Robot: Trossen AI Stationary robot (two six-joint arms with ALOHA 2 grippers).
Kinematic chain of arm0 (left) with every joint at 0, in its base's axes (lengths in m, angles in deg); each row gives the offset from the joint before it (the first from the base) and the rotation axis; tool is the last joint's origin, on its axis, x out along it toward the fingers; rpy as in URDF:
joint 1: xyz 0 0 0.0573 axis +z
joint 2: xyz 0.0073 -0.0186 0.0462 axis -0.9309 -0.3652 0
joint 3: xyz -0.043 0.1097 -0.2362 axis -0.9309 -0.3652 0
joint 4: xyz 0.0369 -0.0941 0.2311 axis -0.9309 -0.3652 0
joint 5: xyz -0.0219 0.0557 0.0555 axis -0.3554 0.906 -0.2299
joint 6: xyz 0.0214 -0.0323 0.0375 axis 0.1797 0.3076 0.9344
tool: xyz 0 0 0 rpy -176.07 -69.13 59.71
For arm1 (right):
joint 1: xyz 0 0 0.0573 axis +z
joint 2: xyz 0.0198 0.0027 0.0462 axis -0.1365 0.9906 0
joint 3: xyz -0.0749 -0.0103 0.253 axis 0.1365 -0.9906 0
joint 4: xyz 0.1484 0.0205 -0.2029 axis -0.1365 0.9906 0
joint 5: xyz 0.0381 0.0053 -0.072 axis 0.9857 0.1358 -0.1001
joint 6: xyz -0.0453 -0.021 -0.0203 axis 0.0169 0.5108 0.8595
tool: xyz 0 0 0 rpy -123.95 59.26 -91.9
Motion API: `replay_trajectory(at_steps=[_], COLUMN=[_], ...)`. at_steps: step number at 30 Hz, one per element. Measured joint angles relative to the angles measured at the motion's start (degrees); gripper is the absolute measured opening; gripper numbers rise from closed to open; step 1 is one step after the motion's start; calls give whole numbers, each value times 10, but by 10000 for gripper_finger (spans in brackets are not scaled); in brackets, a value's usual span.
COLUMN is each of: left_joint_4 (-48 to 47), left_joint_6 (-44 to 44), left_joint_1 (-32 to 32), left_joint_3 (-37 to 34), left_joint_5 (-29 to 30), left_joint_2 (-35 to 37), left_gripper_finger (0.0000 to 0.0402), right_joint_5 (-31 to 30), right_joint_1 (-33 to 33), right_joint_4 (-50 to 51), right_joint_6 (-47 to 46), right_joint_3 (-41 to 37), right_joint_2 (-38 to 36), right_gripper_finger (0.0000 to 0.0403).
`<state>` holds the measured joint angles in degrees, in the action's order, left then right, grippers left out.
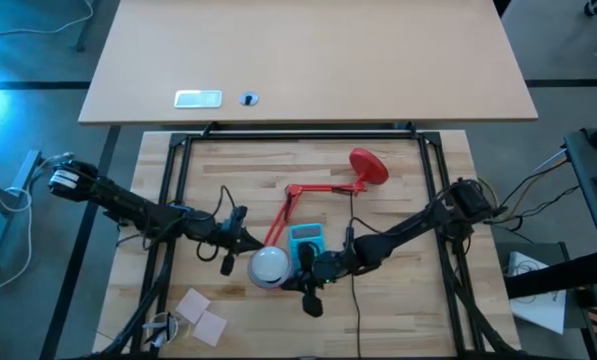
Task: Screw lightbulb
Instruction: Remove the lightbulb from the orange desk lamp
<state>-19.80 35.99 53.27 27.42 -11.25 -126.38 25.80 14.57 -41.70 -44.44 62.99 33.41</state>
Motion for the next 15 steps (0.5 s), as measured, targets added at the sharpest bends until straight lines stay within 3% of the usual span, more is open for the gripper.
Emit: replay_trajectory(at_steps=[15], left_joint_4=[-64], left_joint_6=[-35], left_joint_1=[-45], left_joint_3=[4], left_joint_5=[-30], left_joint_2=[42], left_gripper_finger=[0], right_joint_5=[-84], right_joint_1=[1], right_joint_4=[74], right_joint_6=[-16], right_joint_3=[9], right_joint_2=[-23], right_gripper_finger=[0])
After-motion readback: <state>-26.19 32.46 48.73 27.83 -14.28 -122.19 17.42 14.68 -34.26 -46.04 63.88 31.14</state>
